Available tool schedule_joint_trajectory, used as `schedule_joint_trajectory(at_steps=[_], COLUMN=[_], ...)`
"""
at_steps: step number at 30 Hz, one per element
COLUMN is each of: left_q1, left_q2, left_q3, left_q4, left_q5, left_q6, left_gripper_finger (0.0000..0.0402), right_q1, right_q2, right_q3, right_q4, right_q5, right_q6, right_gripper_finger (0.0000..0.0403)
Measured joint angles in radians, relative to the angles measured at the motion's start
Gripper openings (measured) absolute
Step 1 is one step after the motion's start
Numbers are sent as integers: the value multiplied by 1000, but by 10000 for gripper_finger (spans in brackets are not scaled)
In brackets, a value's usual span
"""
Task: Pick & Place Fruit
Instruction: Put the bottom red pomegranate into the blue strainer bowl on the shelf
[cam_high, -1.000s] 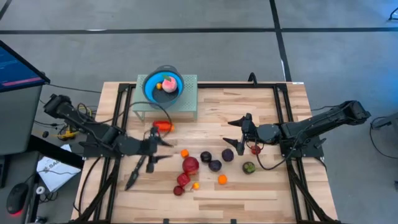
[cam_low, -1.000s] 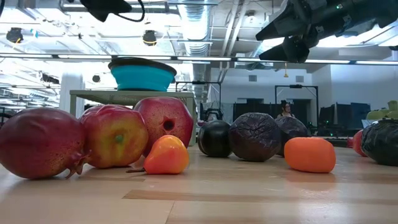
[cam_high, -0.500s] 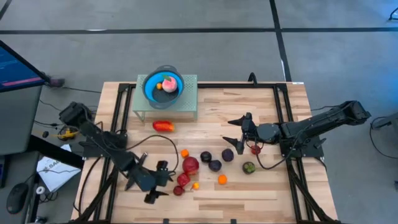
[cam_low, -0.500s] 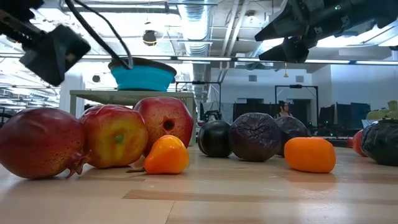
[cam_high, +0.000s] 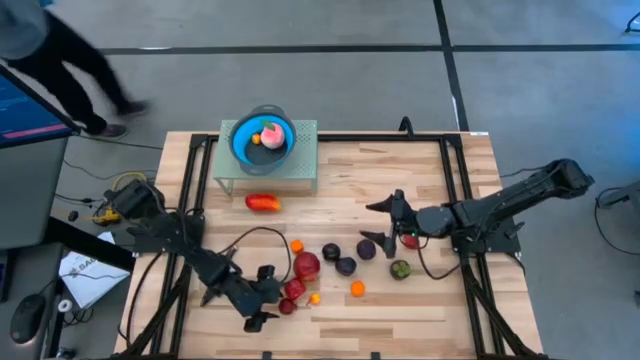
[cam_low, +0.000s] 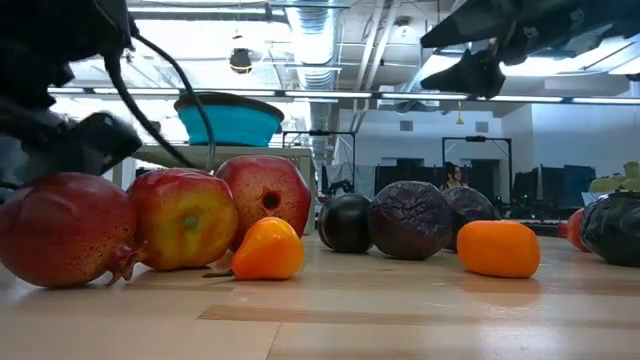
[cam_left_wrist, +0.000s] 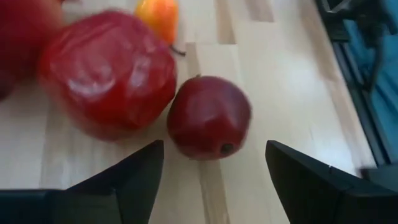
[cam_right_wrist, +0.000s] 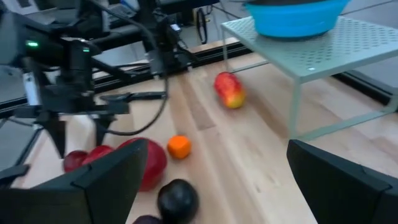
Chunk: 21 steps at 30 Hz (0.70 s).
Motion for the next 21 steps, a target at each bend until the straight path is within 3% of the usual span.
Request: schedule_joint_trajectory(at_steps=[11,21], left_q1=[0,0], left_q2=[94,96], left_q3=[1,1], left_q4=[155,157], left_q5=[-32,-58], left_q6=[-220,-224], left_gripper_finger=[290,240], right_q1=[68,66], right_q2=[0,0], right_q3=[0,0], right_q4=[1,0], right_q5=[0,1], right_q6=[16,18], right_gripper_finger=[379,379])
